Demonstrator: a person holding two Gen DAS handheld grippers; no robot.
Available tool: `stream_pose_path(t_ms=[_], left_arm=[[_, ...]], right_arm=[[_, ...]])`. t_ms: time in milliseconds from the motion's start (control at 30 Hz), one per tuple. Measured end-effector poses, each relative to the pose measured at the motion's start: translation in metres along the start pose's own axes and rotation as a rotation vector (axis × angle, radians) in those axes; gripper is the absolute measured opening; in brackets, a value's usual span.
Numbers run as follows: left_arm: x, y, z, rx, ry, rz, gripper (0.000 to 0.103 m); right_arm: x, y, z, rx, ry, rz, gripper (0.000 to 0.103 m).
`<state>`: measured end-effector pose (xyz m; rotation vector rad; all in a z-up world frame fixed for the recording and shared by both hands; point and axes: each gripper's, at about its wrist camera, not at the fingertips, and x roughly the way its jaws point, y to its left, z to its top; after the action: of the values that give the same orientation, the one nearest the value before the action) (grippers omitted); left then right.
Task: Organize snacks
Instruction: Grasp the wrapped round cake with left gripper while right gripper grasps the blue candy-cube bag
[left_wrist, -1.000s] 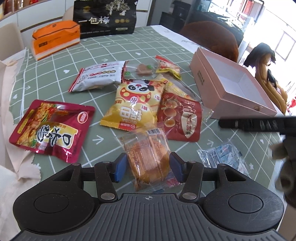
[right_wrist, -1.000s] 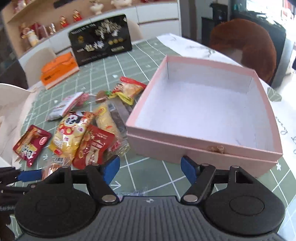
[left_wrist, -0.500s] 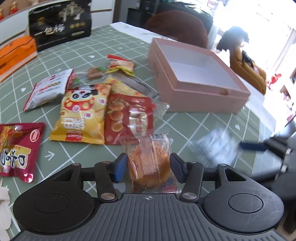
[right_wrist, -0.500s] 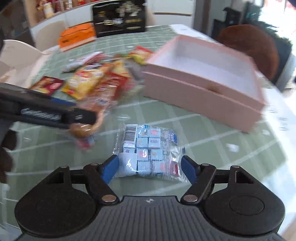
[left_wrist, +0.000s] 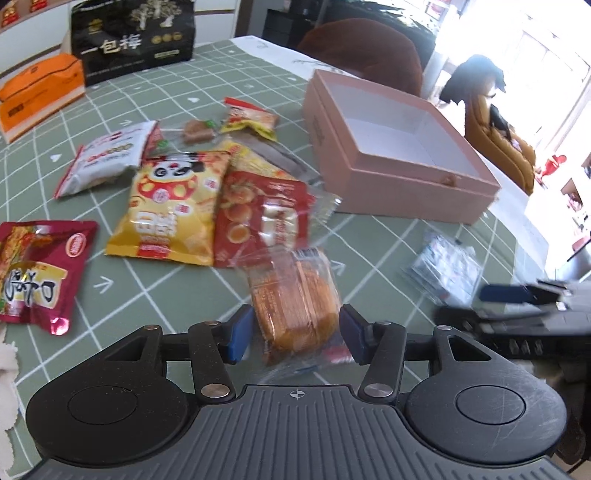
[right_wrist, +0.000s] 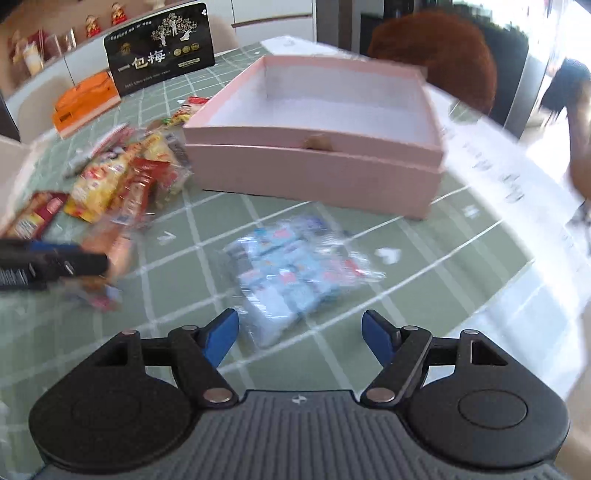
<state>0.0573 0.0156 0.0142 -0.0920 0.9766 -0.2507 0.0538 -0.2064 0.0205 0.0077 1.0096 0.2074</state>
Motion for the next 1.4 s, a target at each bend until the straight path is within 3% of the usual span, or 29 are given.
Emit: stream_pose_path(t_ms=[100, 233, 400, 500, 667, 900, 967, 1000, 1033, 1100, 1233, 1400], left_arm=[[0.003, -0.006, -0.002, 0.013, 0.004, 0.019, 0.057], [0.002, -0.010, 0.002, -0.015, -0.007, 0.039, 0.057], [0.010, -0.021, 0.013, 0.006, -0.021, 0.076, 0.057], [0.019, -0.026, 0.015, 0.033, 0.004, 0.097, 0.060], [0.024, -0.031, 0.009, 0.049, 0.027, 0.069, 0.062], [0.023, -0.035, 0.000, 0.103, -0.001, 0.071, 0.063], [0.024, -0.038, -0.001, 0.121, 0.002, 0.078, 0.064], [0.024, -0.038, -0.001, 0.128, 0.004, 0.079, 0.064], [0.024, -0.039, -0.001, 0.133, 0.004, 0.080, 0.064], [0.025, -0.038, 0.000, 0.141, 0.001, 0.078, 0.064], [0.021, -0.038, -0.001, 0.149, -0.023, 0.064, 0.059], [-0.018, -0.045, 0.024, 0.152, -0.189, -0.031, 0.057]], right_arm=[[0.008, 0.007, 0.010, 0.062, -0.005, 0.018, 0.083], [0.025, 0.012, 0.027, 0.115, -0.021, -0.026, 0.093], [0.043, 0.019, 0.040, 0.102, -0.037, -0.100, 0.095], [0.042, 0.018, 0.033, 0.047, -0.053, -0.122, 0.094], [0.028, 0.000, 0.017, 0.028, -0.068, -0.111, 0.094], [0.017, -0.022, 0.003, 0.049, -0.099, -0.114, 0.094], [0.018, -0.022, 0.005, 0.047, -0.099, -0.123, 0.091], [0.018, -0.020, 0.007, 0.033, -0.100, -0.121, 0.084], [0.018, -0.017, 0.009, 0.016, -0.102, -0.111, 0.070], [0.015, -0.010, 0.014, -0.019, -0.087, -0.097, 0.061], [0.003, -0.012, 0.015, 0.011, -0.055, -0.021, 0.059], [-0.035, -0.027, 0.010, 0.044, -0.097, 0.023, 0.059]])
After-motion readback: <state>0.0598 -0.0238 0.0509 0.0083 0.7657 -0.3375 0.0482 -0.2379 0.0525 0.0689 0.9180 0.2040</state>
